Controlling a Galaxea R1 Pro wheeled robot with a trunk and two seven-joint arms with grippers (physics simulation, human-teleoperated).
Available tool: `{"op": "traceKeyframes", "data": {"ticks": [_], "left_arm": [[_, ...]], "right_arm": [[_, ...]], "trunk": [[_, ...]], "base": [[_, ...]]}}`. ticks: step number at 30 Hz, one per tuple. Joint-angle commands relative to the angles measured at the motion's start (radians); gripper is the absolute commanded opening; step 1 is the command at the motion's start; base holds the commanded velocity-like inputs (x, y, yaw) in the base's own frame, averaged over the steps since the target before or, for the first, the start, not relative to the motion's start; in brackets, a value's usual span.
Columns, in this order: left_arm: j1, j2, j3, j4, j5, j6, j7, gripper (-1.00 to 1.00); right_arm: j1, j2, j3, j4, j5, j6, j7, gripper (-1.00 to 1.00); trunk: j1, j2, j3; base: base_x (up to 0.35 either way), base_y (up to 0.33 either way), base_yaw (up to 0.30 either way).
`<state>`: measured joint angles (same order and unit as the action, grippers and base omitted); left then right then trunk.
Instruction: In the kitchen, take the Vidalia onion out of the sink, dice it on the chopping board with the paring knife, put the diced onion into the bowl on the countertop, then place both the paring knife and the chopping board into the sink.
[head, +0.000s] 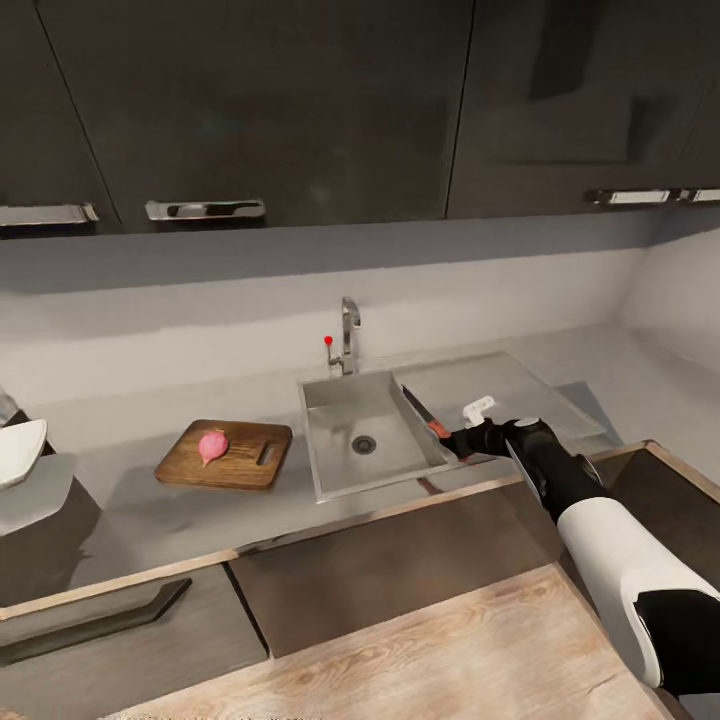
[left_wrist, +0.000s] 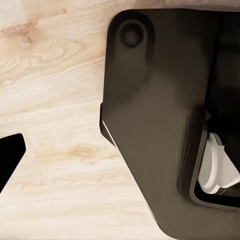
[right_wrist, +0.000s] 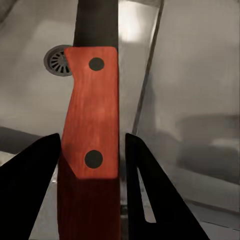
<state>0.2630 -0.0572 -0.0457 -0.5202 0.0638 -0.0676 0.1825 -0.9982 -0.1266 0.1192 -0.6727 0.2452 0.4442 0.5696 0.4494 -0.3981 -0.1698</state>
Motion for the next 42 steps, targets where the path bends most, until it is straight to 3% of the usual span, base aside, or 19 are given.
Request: {"op": "traceKeyframes", "data": {"ticks": [1, 10, 42], "left_arm": [[0.0, 0.0, -0.005, -0.001, 0.007, -0.002, 0.006, 1.0], [0.001, 0.0, -0.005, -0.001, 0.007, -0.002, 0.006, 1.0], [0.0, 0.002, -0.005, -0.007, 0.007, -0.003, 0.006, 1.0]], "right_arm": [[0.0, -0.001, 0.002, -0.002, 0.009, 0.002, 0.006, -1.0], [0.0, -0.002, 0.001, -0.002, 0.009, 0.001, 0.006, -1.0], [0.0, -0.001, 0.001, -0.001, 0.009, -0.001, 0.008, -1.0]], "trunk": [[0.001, -0.002, -0.002], [0.001, -0.002, 0.001], [0.001, -0.002, 0.052]], "base": [[0.0, 0.0, 0.274], [0.0, 0.0, 0.228], [0.0, 0.0, 0.011]]}}
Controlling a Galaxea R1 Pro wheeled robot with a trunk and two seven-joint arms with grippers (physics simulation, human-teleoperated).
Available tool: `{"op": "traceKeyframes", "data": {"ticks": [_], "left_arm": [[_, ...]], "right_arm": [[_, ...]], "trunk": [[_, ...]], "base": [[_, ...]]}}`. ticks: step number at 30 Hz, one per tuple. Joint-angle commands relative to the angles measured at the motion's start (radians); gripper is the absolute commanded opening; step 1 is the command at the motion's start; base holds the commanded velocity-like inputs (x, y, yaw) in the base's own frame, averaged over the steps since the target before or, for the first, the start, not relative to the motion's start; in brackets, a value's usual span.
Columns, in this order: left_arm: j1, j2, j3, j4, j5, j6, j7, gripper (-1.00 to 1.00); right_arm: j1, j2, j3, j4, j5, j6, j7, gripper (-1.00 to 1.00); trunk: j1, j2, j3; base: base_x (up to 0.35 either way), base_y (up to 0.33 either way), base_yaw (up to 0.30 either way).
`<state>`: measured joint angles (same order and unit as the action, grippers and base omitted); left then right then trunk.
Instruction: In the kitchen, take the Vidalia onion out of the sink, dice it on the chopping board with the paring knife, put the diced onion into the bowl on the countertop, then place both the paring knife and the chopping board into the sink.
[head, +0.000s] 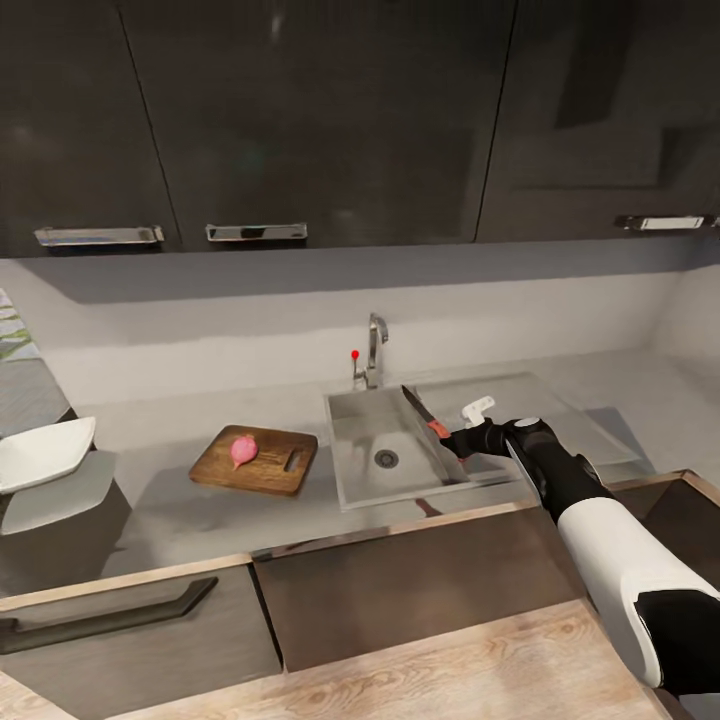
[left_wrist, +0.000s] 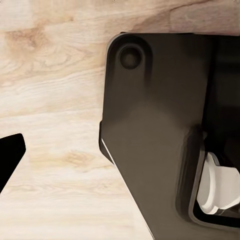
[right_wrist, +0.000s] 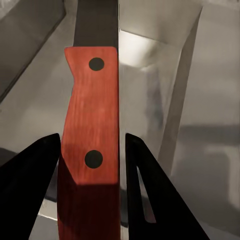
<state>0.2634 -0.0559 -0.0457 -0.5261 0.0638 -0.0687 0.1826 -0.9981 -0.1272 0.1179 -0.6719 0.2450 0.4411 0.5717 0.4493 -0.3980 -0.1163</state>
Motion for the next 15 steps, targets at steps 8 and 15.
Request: {"op": "traceKeyframes", "data": {"ticks": [8, 15], "left_arm": [[0.0, 0.001, -0.005, -0.002, 0.007, -0.002, 0.006, 1.0], [0.0, 0.001, -0.005, 0.0, 0.007, -0.002, 0.006, 1.0]], "right_arm": [[-0.001, 0.0, 0.003, -0.001, 0.01, 0.002, 0.005, -1.0], [-0.001, 0.0, 0.003, -0.001, 0.01, 0.002, 0.005, -1.0]], "trunk": [[0.001, -0.002, 0.008], [0.001, -0.002, 0.015]], "base": [[0.0, 0.0, 0.205], [0.0, 0.0, 0.238]]}}
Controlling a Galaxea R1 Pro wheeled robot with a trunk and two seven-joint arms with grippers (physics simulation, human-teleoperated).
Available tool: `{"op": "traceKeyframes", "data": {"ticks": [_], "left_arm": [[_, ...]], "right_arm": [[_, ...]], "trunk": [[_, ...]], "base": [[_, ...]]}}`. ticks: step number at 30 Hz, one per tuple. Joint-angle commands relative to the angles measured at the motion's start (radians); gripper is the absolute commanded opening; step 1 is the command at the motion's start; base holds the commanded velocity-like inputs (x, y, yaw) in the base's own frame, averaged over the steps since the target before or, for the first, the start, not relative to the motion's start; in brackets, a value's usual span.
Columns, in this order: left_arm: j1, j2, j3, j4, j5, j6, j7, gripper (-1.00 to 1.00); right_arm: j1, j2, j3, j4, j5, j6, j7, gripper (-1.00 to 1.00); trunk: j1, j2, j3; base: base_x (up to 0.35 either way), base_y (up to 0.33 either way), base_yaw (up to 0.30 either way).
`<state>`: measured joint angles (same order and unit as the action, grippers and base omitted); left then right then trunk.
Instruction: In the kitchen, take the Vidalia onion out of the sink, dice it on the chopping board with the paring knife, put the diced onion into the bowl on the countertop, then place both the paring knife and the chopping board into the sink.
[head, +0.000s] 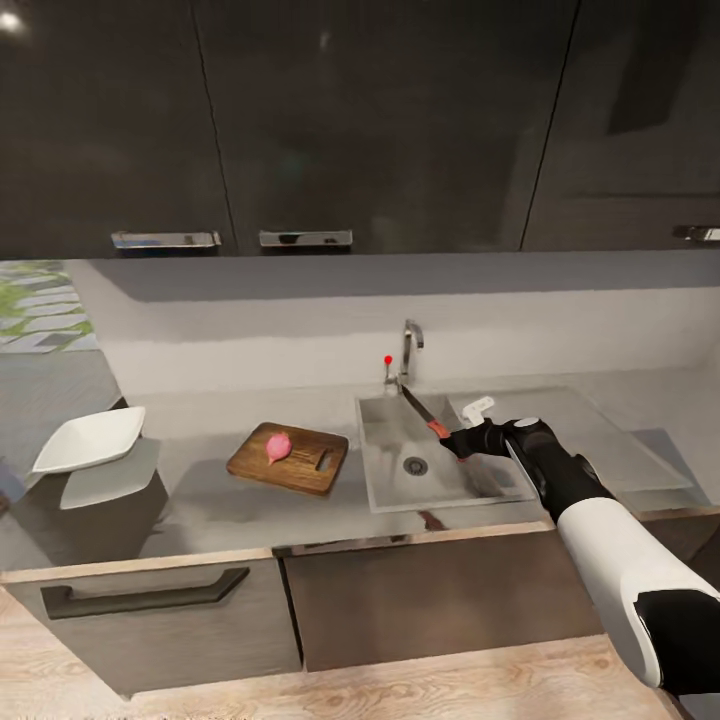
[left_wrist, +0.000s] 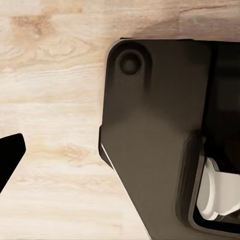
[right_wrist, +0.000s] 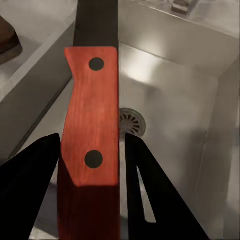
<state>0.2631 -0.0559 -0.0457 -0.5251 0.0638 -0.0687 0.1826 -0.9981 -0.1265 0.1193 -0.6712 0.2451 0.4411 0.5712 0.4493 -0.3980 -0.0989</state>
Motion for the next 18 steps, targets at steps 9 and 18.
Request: {"op": "traceKeyframes", "data": {"ticks": [9, 18], "left_arm": [[0.0, 0.001, -0.005, 0.002, 0.007, -0.002, 0.006, 1.0], [0.0, 0.001, -0.005, 0.002, 0.007, -0.002, 0.006, 1.0]], "right_arm": [[-0.001, -0.001, 0.002, -0.002, 0.01, 0.002, 0.006, -1.0], [-0.001, -0.001, 0.002, -0.001, 0.01, 0.001, 0.004, -1.0]], "trunk": [[0.001, -0.002, 0.008], [0.001, -0.002, 0.018]], "base": [[0.0, 0.014, 0.239], [-0.002, 0.232, 0.239]]}}
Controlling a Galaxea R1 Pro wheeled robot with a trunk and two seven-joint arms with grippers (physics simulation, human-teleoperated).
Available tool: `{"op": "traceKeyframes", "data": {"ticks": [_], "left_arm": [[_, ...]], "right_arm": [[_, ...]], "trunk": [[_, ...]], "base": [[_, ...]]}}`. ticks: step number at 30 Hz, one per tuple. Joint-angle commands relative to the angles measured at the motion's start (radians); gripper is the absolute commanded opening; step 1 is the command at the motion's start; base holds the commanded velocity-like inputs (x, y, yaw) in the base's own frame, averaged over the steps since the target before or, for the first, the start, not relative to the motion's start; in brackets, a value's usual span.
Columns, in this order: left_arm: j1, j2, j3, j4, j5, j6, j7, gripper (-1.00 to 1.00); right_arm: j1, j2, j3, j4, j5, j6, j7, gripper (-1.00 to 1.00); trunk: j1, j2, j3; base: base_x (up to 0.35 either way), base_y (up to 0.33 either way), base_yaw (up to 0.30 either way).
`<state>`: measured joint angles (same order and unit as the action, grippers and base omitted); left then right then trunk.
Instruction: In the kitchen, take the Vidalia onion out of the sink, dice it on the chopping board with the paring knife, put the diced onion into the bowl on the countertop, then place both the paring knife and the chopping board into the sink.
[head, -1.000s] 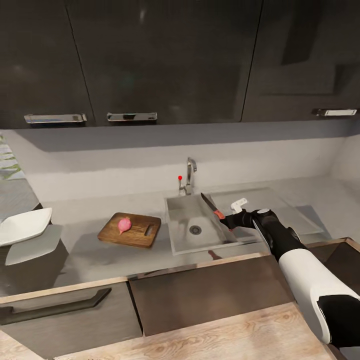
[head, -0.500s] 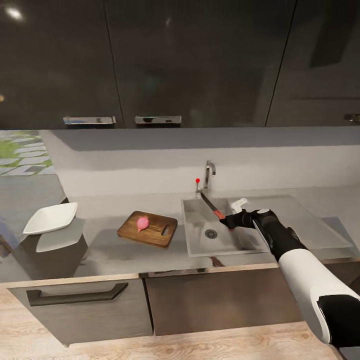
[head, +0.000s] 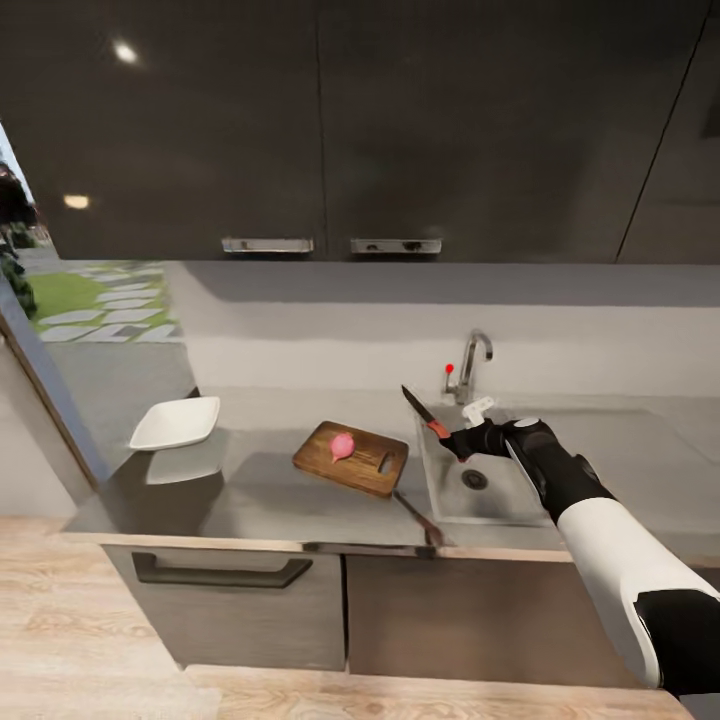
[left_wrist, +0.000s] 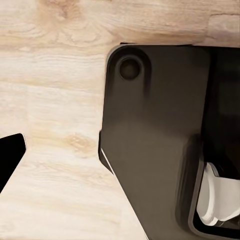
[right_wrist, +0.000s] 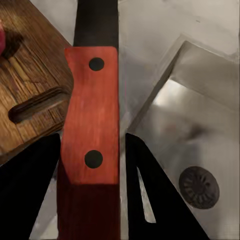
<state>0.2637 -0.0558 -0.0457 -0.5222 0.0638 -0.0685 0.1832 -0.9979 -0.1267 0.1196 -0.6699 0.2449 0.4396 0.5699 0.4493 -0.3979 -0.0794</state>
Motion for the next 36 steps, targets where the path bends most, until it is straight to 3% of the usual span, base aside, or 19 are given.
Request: {"op": "traceKeyframes", "data": {"ticks": [1, 8, 11, 13, 16, 18, 21, 26, 29, 36], "left_arm": [[0.0, 0.001, -0.005, -0.001, 0.007, -0.002, 0.006, 1.0], [0.0, 0.001, -0.005, -0.001, 0.007, -0.002, 0.006, 1.0], [-0.001, 0.001, -0.005, -0.001, 0.007, -0.002, 0.006, 1.0], [-0.001, 0.001, -0.005, -0.002, 0.006, -0.002, 0.006, 1.0], [-0.001, 0.002, -0.004, -0.002, 0.005, -0.002, 0.006, 1.0], [-0.001, 0.003, -0.003, -0.001, 0.005, -0.003, 0.006, 1.0], [-0.003, 0.004, -0.002, -0.001, 0.005, -0.003, 0.006, 1.0], [-0.006, 0.015, -0.002, -0.009, 0.005, -0.005, 0.004, 1.0], [-0.006, 0.025, -0.002, -0.011, 0.005, -0.004, 0.004, 1.0], [-0.006, 0.028, -0.002, -0.009, 0.005, -0.005, 0.004, 1.0]], "right_arm": [[-0.001, -0.001, 0.002, -0.002, 0.01, 0.003, 0.005, -1.0], [-0.001, 0.006, 0.002, -0.001, 0.012, -0.016, -0.035, -1.0], [0.0, 0.025, 0.002, 0.013, 0.014, -0.089, -0.119, -1.0], [0.008, 0.045, 0.003, 0.029, 0.016, -0.146, -0.213, -1.0], [0.018, 0.058, 0.005, 0.04, 0.032, -0.179, -0.319, -1.0], [0.027, 0.061, 0.005, 0.041, 0.05, -0.195, -0.34, -1.0], [0.04, 0.064, 0.006, 0.042, 0.098, -0.228, -0.357, -1.0], [0.052, 0.065, 0.006, 0.043, 0.286, -0.255, -0.368, -1.0], [0.055, 0.065, 0.006, 0.044, 0.377, -0.256, -0.369, -1.0], [0.063, 0.065, 0.006, 0.047, 0.407, -0.255, -0.37, -1.0]], "trunk": [[0.001, -0.002, -0.001], [0.001, -0.002, 0.007], [0.001, -0.002, 0.01], [0.001, -0.002, 0.012], [0.001, -0.002, 0.013], [0.001, -0.002, 0.014], [0.001, -0.002, 0.014], [0.001, -0.002, 0.014], [0.001, -0.002, 0.014], [0.001, -0.002, 0.014]], "base": [[-0.047, 0.296, 0.239], [-0.098, 0.301, 0.239], [-0.079, 0.246, 0.239], [-0.025, 0.1, 0.228], [-0.007, 0.028, 0.099], [-0.002, 0.008, 0.029], [-0.001, 0.004, 0.013], [0.0, 0.0, 0.002], [0.0, 0.0, 0.0], [0.0, 0.0, 0.0]]}}
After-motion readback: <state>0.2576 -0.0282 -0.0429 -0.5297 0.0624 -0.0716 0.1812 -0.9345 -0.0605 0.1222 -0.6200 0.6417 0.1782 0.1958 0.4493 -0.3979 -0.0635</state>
